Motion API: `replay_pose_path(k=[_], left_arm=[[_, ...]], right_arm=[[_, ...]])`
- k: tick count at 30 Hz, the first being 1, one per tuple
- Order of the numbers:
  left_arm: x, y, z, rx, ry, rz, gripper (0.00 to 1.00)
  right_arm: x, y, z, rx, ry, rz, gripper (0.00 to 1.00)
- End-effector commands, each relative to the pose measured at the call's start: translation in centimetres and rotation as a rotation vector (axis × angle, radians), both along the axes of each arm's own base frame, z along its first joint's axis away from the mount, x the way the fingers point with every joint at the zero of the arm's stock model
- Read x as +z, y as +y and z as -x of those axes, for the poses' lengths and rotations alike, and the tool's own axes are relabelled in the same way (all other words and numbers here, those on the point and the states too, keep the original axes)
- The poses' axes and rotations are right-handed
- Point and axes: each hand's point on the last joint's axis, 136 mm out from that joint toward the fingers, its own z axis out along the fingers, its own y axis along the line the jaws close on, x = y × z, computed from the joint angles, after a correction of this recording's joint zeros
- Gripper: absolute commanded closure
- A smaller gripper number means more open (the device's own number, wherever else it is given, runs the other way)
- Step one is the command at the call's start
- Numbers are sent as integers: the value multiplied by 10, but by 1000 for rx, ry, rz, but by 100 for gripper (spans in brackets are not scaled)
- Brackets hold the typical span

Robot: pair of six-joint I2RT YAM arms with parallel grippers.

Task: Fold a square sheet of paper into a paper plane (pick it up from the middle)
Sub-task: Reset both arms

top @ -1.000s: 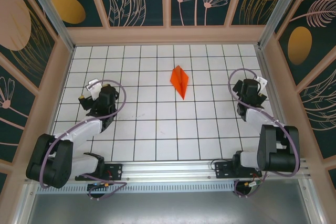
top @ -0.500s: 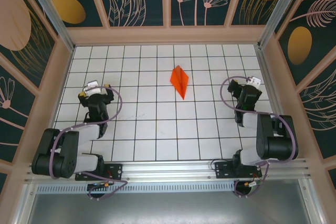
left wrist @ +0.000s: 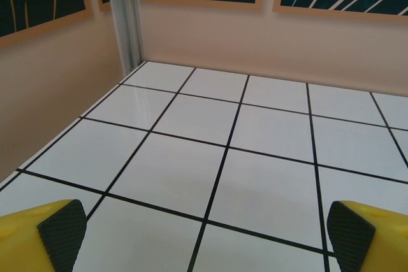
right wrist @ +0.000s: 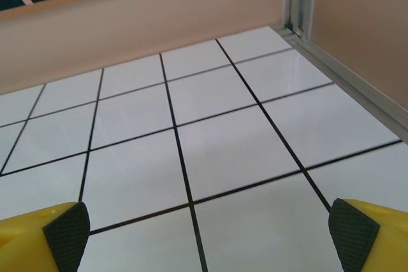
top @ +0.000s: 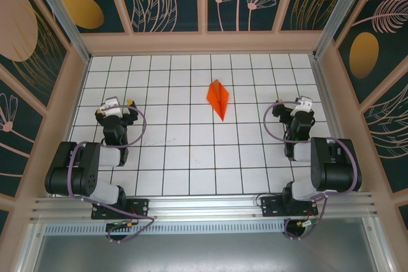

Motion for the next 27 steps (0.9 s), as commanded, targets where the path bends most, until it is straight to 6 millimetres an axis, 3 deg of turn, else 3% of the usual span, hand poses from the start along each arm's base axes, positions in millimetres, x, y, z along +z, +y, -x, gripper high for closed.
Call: replay_pose_path(k=[1, 5, 27], left_arm=[[13, 0, 1, -8, -71, 2, 1], [11, 7, 5, 38, -80, 10, 2], [9, 3, 5, 8, -79, 2, 1]], right_arm=[[11, 10, 1, 50, -74, 27, 1], [7, 14, 3, 68, -77, 40, 1], [7, 14, 2, 68, -74, 40, 1]])
